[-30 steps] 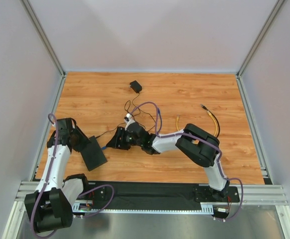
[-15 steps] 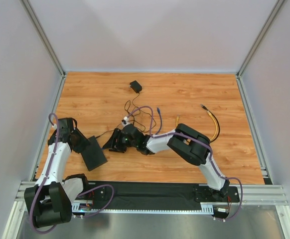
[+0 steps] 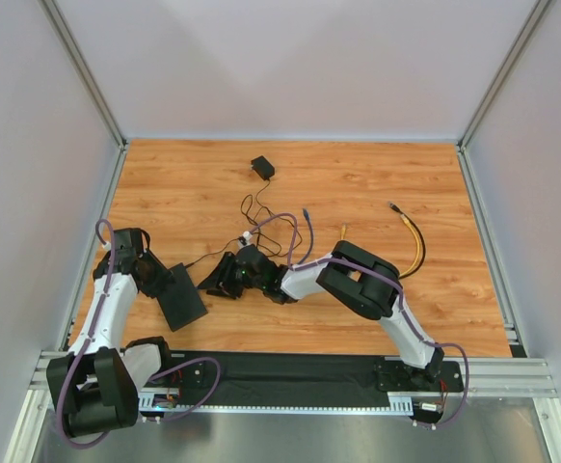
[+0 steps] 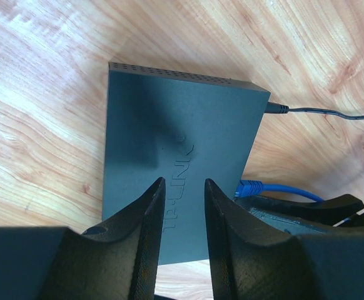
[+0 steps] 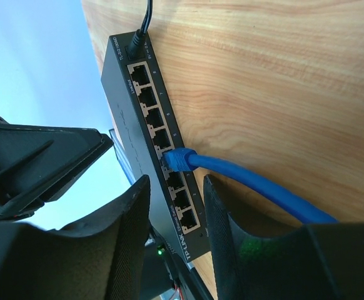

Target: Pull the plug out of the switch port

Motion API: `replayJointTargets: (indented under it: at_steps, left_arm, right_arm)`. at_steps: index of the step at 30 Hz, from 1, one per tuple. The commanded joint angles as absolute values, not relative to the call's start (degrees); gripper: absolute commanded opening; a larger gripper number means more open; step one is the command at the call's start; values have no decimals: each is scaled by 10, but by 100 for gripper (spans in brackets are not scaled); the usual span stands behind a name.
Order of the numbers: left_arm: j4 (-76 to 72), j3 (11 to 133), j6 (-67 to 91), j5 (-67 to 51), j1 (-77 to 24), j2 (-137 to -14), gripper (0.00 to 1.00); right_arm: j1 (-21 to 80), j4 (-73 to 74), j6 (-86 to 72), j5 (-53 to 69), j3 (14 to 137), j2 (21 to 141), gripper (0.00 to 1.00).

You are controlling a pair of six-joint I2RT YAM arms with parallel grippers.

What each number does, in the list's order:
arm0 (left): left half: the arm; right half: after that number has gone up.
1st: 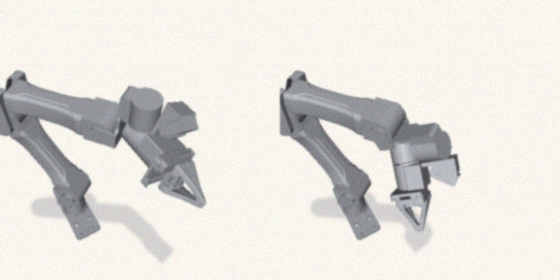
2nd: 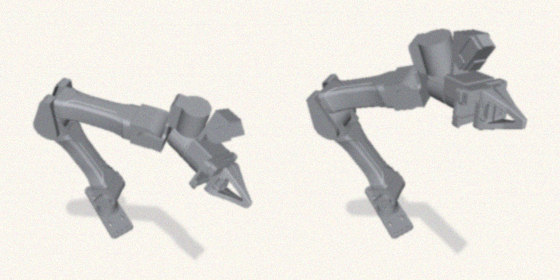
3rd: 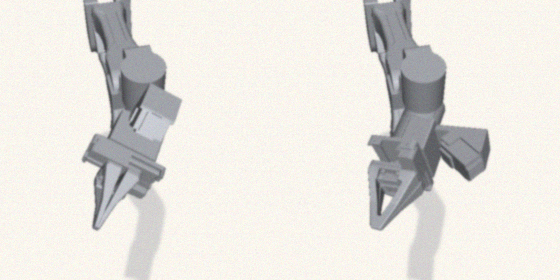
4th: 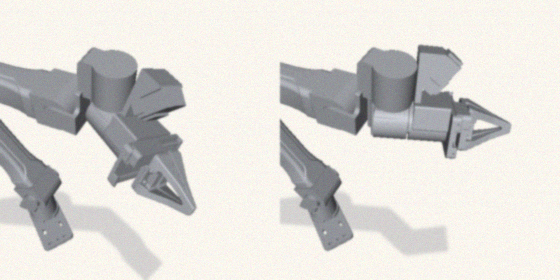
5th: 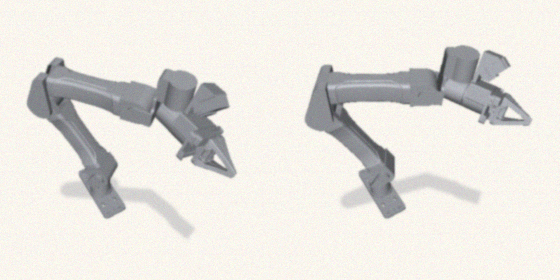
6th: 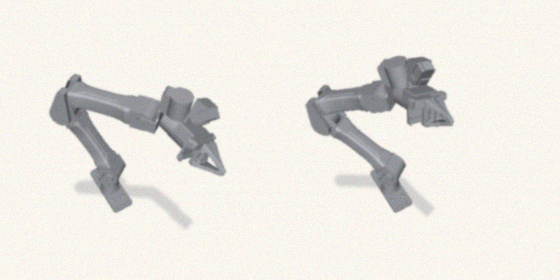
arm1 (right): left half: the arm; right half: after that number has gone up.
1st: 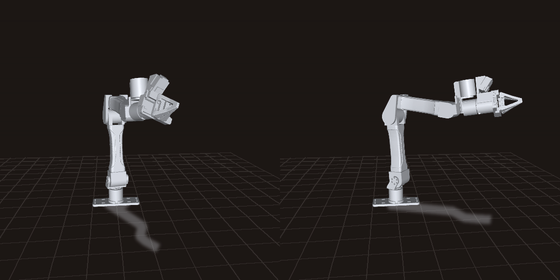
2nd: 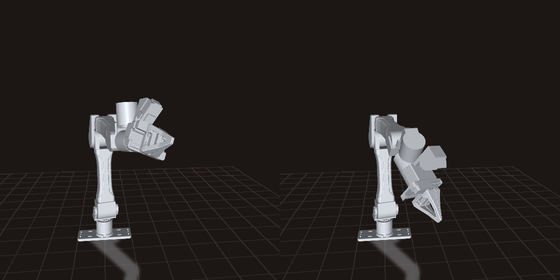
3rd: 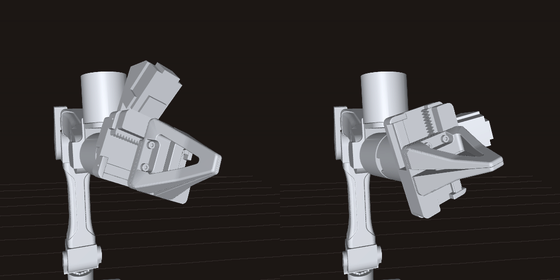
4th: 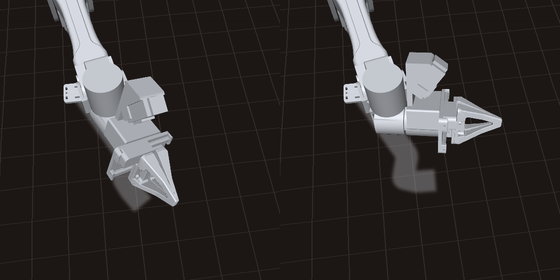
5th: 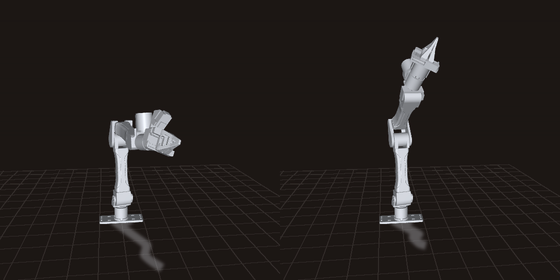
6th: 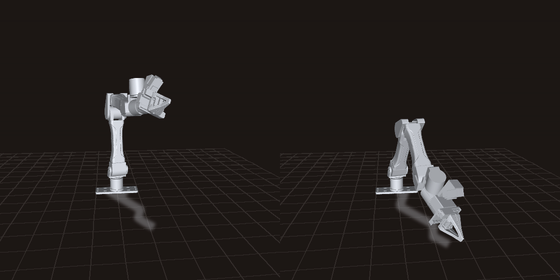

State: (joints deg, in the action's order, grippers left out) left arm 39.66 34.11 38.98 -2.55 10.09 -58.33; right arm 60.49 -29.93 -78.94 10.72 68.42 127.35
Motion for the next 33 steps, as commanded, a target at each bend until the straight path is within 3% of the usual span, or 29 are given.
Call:
replayJointTargets:
  at_steps: [1, 4, 23, 33]
  left_arm:
    - [400, 348, 397, -30, 98, -584, 39]
    - [402, 348, 399, -33, 99, -587, 39]
    - [400, 344, 401, -52, 98, -588, 37]
    - [403, 345, 400, -55, 98, -587, 37]
  right_arm:
    - [610, -302, -803, 81, 690, 1287, 41]
    - [611, -286, -796, 76, 700, 1285, 37]
    - [616, -241, -783, 60, 736, 1296, 36]
    - [622, -243, -786, 56, 738, 1303, 30]
